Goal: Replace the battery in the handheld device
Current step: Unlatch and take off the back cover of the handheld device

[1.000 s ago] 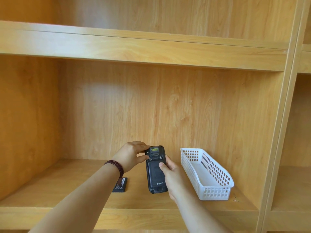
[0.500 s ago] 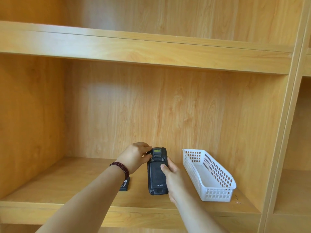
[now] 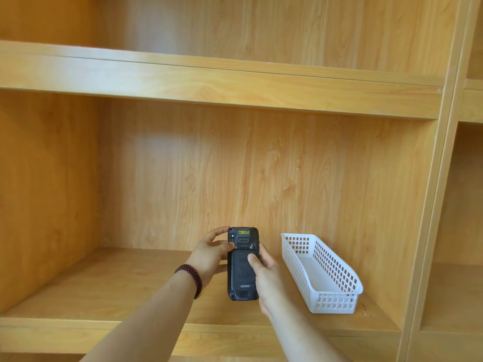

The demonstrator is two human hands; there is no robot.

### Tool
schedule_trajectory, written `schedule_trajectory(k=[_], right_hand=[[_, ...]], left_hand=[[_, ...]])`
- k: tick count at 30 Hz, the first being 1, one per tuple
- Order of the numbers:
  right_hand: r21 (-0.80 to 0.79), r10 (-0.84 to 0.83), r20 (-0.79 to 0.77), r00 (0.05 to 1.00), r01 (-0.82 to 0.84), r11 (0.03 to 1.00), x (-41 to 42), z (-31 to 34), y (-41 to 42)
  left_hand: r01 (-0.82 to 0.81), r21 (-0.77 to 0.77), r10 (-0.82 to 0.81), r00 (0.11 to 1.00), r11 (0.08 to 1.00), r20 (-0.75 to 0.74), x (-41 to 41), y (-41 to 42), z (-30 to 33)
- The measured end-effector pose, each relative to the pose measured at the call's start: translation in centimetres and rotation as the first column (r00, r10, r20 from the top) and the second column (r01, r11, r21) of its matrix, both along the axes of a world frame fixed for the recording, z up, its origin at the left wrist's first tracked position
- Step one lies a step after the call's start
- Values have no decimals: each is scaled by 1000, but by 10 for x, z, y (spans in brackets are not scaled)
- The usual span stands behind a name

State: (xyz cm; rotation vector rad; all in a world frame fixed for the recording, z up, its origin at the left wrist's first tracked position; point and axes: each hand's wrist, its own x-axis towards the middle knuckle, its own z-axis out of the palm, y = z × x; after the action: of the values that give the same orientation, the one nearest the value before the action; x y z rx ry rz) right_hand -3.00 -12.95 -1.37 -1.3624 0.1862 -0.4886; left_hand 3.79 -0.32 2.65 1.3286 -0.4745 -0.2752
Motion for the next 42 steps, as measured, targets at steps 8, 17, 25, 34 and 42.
schedule_trajectory(k=[8, 17, 25, 34, 42], right_hand=[[-51, 10, 7, 1000, -9, 999, -7, 3, 0], [-57, 3, 58, 998, 1, 998, -8, 3, 0], [-33, 22, 90, 996, -19, 999, -6, 2, 1], [-28, 52, 85, 995, -50, 998, -4, 1, -2], [-160, -64, 151, 986, 89, 983, -3, 3, 0]], left_hand=[[49, 4, -48, 999, 999, -23, 1, 2, 10], [107, 66, -106, 994, 992, -15, 5, 7, 15], [95, 72, -94, 995, 993, -13, 7, 5, 17], [84, 104, -86, 996, 991, 18, 10, 3, 18], [83, 95, -88, 995, 992, 45, 15, 6, 19]])
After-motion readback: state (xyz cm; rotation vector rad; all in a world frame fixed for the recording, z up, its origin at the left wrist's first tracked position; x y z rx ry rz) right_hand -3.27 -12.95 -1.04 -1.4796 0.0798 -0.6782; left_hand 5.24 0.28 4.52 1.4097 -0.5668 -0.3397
